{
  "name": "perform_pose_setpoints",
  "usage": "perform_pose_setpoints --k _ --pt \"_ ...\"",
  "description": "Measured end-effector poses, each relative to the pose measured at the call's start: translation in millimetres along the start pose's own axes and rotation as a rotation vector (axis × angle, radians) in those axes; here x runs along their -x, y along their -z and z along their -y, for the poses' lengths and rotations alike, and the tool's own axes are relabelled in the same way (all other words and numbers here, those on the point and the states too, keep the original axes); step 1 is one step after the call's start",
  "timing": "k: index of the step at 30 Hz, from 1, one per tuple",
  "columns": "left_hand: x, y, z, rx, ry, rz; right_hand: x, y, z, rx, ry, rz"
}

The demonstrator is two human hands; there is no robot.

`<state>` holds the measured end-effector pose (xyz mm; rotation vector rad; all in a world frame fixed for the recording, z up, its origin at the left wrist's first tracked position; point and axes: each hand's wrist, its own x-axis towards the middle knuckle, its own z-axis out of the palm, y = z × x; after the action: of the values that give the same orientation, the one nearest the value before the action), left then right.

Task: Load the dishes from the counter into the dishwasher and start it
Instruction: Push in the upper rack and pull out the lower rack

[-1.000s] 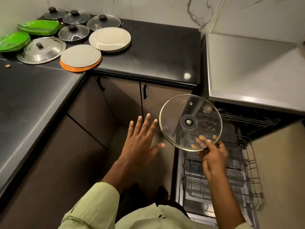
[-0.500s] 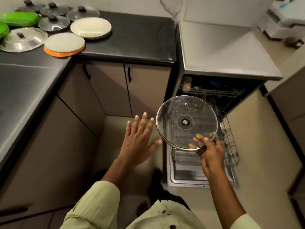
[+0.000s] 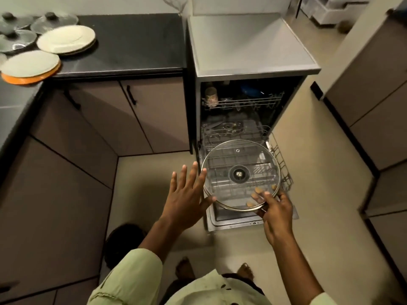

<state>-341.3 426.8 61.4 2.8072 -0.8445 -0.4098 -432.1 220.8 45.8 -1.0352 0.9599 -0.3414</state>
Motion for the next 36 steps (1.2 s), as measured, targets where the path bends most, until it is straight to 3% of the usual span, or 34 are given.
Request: perform_pose_setpoints --k 14,22,31,36 --pt "-51.9 -87.1 -163.1 0.040 -0.035 0.191 -79.2 165.1 66.6 0.069 0.028 -0.167" --pt "-106.1 -116.2 -190.6 0.071 -0.037 0.391 -143.5 190.0 81.5 0.144 -0.023 -0.255" --pt "-196.2 -193.4 -229.0 0.014 -0.129 0.719 -232.6 195.9 93.7 0.388 -0.020 -0.287" --pt "-268.5 -250.0 -237.3 0.024 -0.101 0.749 -313.3 206.7 64.6 0.549 -0.012 -0.243"
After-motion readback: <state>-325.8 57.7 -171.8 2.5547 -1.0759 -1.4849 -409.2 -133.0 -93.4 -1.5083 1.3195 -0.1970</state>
